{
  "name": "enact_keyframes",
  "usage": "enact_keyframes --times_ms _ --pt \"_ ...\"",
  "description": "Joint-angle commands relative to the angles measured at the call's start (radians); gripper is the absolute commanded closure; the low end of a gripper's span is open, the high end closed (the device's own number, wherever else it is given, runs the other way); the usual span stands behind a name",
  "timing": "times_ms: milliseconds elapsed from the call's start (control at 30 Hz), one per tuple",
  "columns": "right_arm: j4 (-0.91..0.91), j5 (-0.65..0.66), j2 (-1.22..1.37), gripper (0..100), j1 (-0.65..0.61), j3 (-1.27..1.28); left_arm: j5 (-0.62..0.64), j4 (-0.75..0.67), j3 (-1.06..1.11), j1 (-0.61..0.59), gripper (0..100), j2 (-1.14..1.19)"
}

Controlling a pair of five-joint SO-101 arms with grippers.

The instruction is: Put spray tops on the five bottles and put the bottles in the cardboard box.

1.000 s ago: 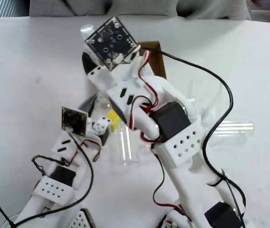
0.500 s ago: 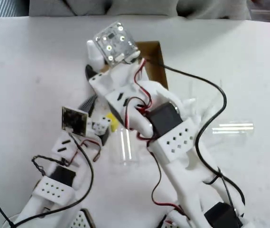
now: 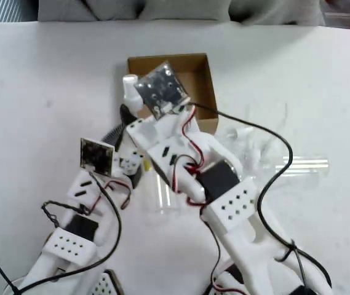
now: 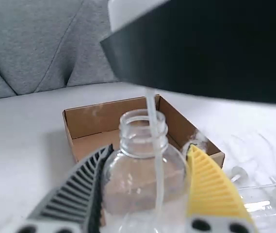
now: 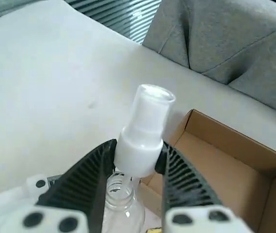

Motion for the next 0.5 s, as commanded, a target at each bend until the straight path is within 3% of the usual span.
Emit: enact_keyframes --times_ms 0,467 --pt "-0.082 -0.002 -0.074 97.9 -0.012 0.054 0.009 -0.031 -0.011 0.002 91 -0.027" --pt "-0.088 -0.005 -0.091 97.9 -0.054 0.123 0.009 -0.029 -0.011 0.002 91 -0.027"
